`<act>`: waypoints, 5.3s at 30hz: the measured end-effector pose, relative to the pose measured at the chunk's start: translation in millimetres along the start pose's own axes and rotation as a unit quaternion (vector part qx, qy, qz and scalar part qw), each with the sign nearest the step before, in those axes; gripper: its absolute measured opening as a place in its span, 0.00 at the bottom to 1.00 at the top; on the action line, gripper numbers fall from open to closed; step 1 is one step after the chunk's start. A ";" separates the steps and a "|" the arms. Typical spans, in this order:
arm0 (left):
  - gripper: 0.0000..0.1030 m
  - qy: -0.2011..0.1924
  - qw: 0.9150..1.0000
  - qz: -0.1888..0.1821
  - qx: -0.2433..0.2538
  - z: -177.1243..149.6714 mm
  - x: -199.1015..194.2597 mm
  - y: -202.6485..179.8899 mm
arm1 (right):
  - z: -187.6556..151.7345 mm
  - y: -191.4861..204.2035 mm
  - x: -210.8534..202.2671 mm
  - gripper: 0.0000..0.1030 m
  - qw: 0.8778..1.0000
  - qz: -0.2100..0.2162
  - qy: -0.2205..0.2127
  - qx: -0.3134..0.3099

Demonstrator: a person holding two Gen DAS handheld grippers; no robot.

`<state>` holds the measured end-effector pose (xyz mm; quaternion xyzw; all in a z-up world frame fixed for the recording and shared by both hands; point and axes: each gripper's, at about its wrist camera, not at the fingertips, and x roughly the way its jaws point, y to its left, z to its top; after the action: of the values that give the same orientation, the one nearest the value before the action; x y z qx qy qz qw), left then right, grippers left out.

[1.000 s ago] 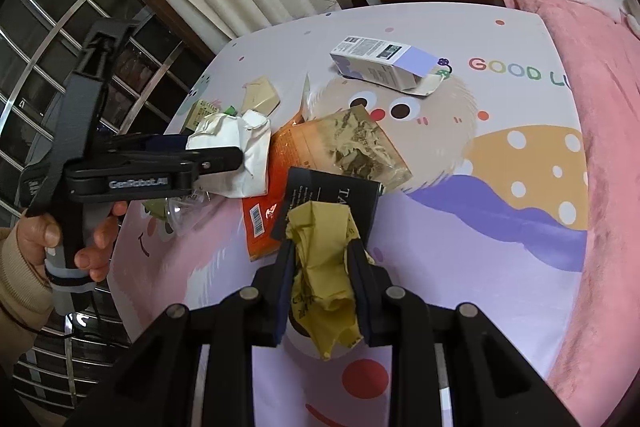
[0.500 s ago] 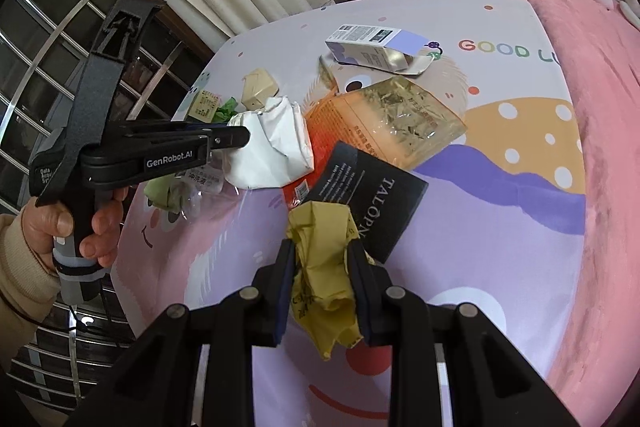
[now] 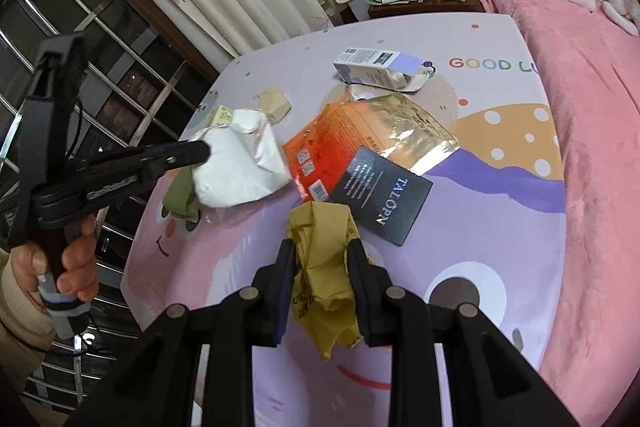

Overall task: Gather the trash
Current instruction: 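Lift the yellow wrapper and white tissue toward the bin, then open both tools over the bin to drop the wrapper and tissue, then raise both tools back over the bed, then grasp the light green packet with the left tool while the right tool grasps the chocolate box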

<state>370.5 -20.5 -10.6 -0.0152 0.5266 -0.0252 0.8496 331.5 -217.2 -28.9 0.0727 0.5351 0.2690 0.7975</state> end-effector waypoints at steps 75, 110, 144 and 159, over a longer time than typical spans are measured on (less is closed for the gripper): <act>0.82 0.115 0.986 -0.062 0.099 -443.0 121.3 19.8 | -424.8 26.6 181.8 0.56 0.949 -0.162 0.048 0.267; 0.82 -0.058 0.997 0.026 -0.038 -282.4 -201.8 53.8 | -237.3 180.1 -92.6 0.57 0.993 -0.072 -0.076 0.059; 0.82 0.073 0.990 -0.017 -0.116 -67.5 24.0 217.1 | -6.5 184.6 33.8 0.56 0.983 -0.111 -0.092 0.115; 0.47 0.141 0.990 -0.005 -0.017 -38.5 124.1 192.4 | 56.8 170.2 117.8 0.56 0.984 -0.119 -0.051 0.123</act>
<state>396.3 164.2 -148.8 -0.0286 0.6416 -0.0227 0.7662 355.7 -3.9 -32.4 0.1200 0.5273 0.1001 0.8352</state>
